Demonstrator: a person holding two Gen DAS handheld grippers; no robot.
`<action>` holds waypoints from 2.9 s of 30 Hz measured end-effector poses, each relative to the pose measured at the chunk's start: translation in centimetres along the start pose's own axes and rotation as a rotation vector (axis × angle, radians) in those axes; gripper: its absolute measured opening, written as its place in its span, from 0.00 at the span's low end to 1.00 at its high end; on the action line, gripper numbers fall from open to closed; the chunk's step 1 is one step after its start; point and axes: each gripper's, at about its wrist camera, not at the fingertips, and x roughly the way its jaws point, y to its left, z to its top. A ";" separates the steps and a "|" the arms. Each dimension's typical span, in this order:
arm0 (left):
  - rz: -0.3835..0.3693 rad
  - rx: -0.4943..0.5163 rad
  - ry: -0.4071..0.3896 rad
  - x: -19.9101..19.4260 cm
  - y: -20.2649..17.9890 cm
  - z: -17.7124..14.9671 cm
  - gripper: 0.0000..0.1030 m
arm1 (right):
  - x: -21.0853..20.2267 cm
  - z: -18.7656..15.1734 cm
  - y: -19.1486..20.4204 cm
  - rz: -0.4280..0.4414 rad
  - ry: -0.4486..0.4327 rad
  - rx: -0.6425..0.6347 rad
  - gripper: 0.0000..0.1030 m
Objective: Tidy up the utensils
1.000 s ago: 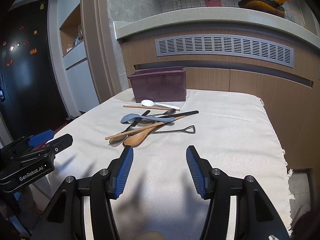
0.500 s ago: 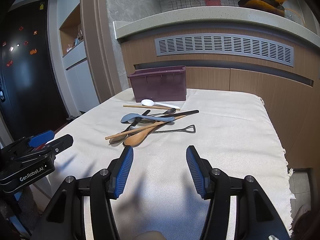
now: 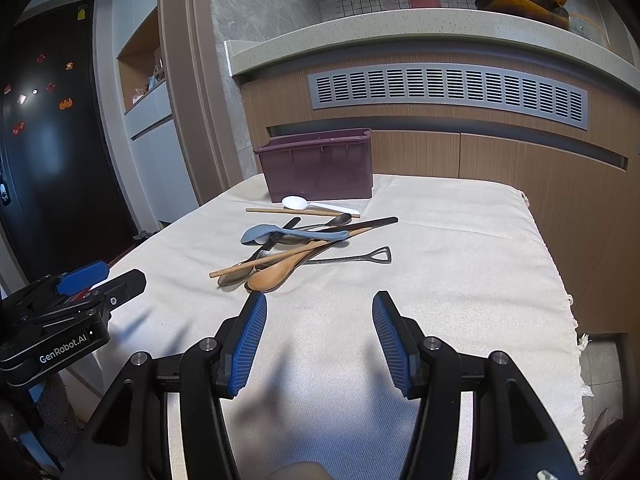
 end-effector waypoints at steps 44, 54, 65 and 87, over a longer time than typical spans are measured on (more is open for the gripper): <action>-0.144 -0.159 0.233 13.6 9.7 7.4 0.60 | 21.3 10.1 3.1 0.323 0.418 -0.361 0.34; -0.166 -0.202 0.243 13.3 11.4 6.3 0.61 | 25.3 8.6 8.3 0.379 0.509 -0.608 0.35; -0.221 -0.149 0.289 14.0 8.5 5.9 0.60 | 21.8 11.0 3.5 0.311 0.487 -0.372 0.09; -0.333 0.020 0.435 19.2 0.5 9.1 0.45 | 13.2 8.0 -9.2 0.147 0.363 -0.030 0.09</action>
